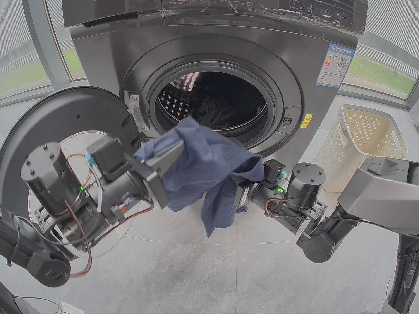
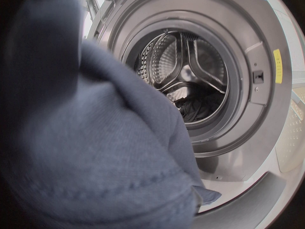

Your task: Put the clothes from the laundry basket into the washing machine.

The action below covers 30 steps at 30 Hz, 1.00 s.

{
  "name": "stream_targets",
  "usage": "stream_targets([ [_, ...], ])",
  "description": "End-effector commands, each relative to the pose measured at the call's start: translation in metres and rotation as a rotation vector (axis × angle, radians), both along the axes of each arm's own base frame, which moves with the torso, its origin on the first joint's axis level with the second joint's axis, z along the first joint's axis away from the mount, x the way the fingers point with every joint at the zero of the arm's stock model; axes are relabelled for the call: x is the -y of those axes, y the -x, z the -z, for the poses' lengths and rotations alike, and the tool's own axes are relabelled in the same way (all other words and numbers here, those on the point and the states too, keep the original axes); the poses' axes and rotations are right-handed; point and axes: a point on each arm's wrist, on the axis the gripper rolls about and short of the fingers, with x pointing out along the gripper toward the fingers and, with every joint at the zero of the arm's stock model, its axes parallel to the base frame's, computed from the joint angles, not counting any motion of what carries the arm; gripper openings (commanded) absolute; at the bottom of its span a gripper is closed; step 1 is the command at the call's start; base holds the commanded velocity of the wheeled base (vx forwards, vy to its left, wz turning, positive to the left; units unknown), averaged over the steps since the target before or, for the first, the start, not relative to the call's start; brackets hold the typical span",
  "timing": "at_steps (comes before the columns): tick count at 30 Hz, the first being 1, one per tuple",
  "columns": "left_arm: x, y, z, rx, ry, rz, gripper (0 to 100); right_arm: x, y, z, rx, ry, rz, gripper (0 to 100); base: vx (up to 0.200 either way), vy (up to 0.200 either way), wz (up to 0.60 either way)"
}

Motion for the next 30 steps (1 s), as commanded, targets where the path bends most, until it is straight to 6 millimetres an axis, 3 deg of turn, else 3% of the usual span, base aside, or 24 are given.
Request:
stream_targets([
  [1, -0.013, 0.013, 0.06, -0.197, -0.152, -0.003, 0, 0.01, 0.012, -0.034, 0.063, -0.05, 0.001, 0, 0.0, 0.0, 0.0],
  [6, -0.011, 0.012, 0.107, -0.346, -0.262, 0.014, 0, 0.002, 0.017, -0.047, 0.087, -0.086, -0.018, 0, 0.0, 0.0, 0.0],
  [10, -0.008, 0.008, 0.126, -0.373, -0.286, 0.02, 0, 0.0, 0.019, -0.05, 0.093, -0.097, -0.025, 0, 0.0, 0.0, 0.0],
  [11, -0.007, 0.006, 0.137, -0.375, -0.3, 0.021, 100, -0.002, 0.021, -0.053, 0.098, -0.102, -0.032, 0, 0.0, 0.0, 0.0],
  [19, 0.001, 0.006, 0.159, -0.417, -0.361, 0.044, 100, -0.005, 0.022, -0.06, 0.117, -0.117, -0.039, 0, 0.0, 0.0, 0.0],
  [27, -0.004, 0.026, 0.145, -0.39, -0.363, 0.082, 100, -0.007, 0.016, -0.062, 0.128, -0.124, -0.031, 0, 0.0, 0.0, 0.0],
  [30, -0.001, 0.018, 0.132, -0.334, -0.317, 0.068, 100, -0.009, 0.016, -0.061, 0.124, -0.121, -0.035, 0, 0.0, 0.0, 0.0],
])
